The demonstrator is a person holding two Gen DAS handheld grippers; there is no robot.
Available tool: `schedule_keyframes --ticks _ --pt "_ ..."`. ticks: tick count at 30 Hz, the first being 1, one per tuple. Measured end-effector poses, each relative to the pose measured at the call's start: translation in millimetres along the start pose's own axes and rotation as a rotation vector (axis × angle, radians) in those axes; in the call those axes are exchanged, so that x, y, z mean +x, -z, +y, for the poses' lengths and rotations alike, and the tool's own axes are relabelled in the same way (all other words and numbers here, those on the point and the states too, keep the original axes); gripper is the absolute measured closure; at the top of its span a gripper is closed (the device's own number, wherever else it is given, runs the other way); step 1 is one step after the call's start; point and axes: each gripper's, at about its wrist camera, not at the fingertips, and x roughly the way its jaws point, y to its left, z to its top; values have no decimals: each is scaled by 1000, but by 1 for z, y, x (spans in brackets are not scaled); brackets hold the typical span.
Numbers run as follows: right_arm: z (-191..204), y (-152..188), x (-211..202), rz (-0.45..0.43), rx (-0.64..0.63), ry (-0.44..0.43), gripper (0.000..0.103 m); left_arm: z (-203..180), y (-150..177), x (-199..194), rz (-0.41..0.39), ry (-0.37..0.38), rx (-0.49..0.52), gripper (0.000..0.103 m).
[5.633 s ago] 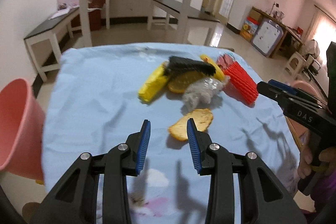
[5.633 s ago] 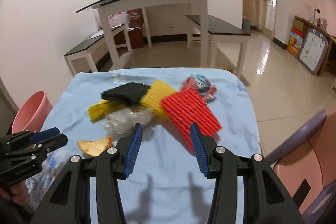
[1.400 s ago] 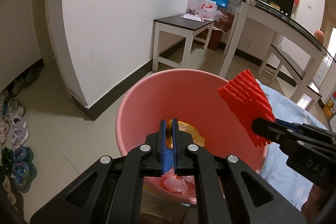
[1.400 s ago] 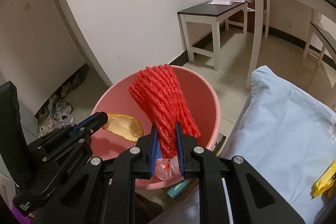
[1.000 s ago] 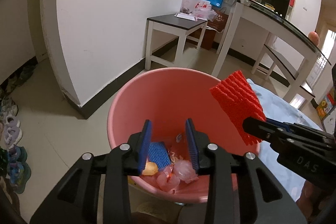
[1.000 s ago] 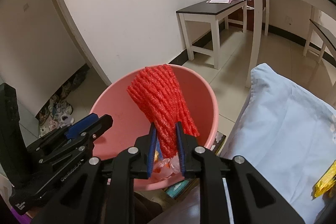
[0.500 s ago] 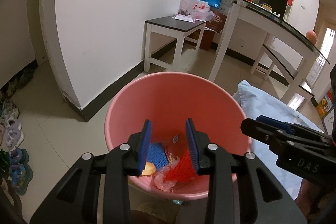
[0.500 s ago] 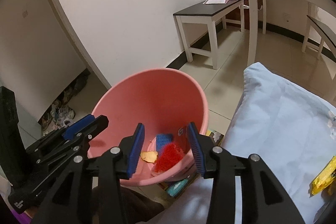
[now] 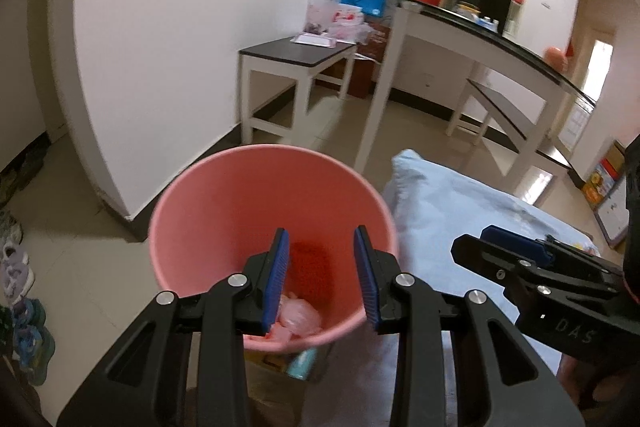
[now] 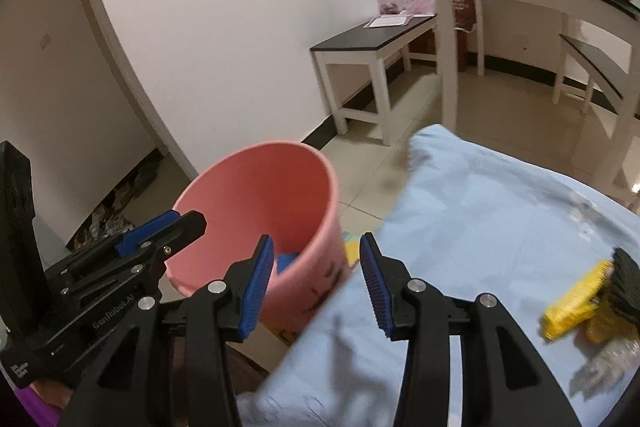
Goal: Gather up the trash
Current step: 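Move both open tools back over the trash on the cloth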
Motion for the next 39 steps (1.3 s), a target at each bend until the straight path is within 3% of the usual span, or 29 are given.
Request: schedule_keyframes --ticks 11,27,33,39 --pt "-61 34 -73 -65 47 166 58 -78 14 -9 23 133 118 69" --pt "-202 106 -174 -121 319 417 58 -198 33 -7 64 293 311 69" --pt "-233 126 -189 -125 379 504 58 -237 37 6 108 358 344 69" --pt "-248 138 -193 -116 409 518 58 -267 33 25 174 405 315 69"
